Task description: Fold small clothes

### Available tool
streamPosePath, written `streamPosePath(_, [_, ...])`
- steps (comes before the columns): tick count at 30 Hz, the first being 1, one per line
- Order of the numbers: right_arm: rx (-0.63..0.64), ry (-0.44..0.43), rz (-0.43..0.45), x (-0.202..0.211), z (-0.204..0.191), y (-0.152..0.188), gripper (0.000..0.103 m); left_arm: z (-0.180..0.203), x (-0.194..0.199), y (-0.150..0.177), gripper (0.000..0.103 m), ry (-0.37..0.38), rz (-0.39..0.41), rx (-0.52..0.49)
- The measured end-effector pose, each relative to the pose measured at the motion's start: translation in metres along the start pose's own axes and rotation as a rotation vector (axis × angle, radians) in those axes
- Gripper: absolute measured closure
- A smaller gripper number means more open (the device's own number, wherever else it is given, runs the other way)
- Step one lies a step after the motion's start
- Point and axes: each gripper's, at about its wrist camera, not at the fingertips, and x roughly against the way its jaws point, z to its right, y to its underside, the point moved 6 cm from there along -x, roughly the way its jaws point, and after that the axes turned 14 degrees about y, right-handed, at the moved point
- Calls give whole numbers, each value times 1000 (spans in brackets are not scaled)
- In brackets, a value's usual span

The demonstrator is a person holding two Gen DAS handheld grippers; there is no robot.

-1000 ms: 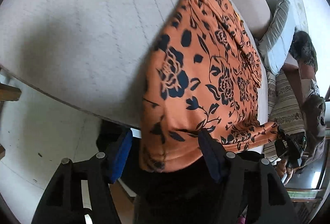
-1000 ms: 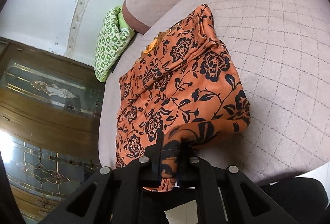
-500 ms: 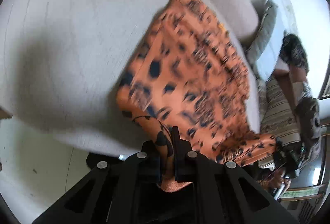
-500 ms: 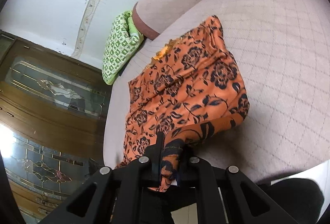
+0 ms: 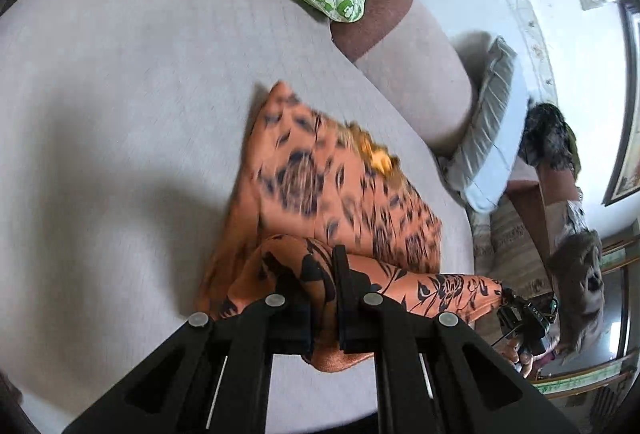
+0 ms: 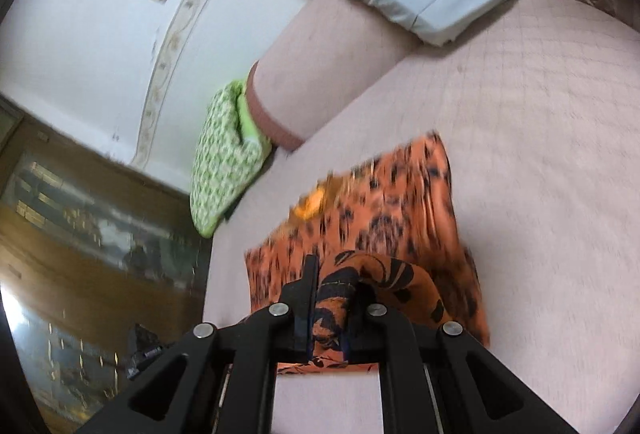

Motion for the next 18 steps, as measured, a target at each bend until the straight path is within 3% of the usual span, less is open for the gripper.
streamPosePath(7, [-31, 64, 9, -90, 1, -83, 94, -18, -93, -104, 94, -58, -16, 26])
streamPosePath(10, [-63, 98, 10, -130, 12, -108, 92, -37, -121, -128, 92, -91, -10, 75])
streamPosePath(12, [-110, 128, -38, -160, 27, -117, 90, -53, -134, -136, 91, -119, 10, 134])
streamPosePath(15, [-228, 101, -134, -192, 57, -122, 90, -53, -129, -132, 89, -92, 104, 143])
streamPosePath(16, [-271, 68, -139, -194, 66, -123, 90, -47, -125, -129, 84, -87, 132, 118])
streamPosePath(18, [-288, 15, -106, -185, 72, -125, 90, -22, -98, -119, 73, -110, 266, 34])
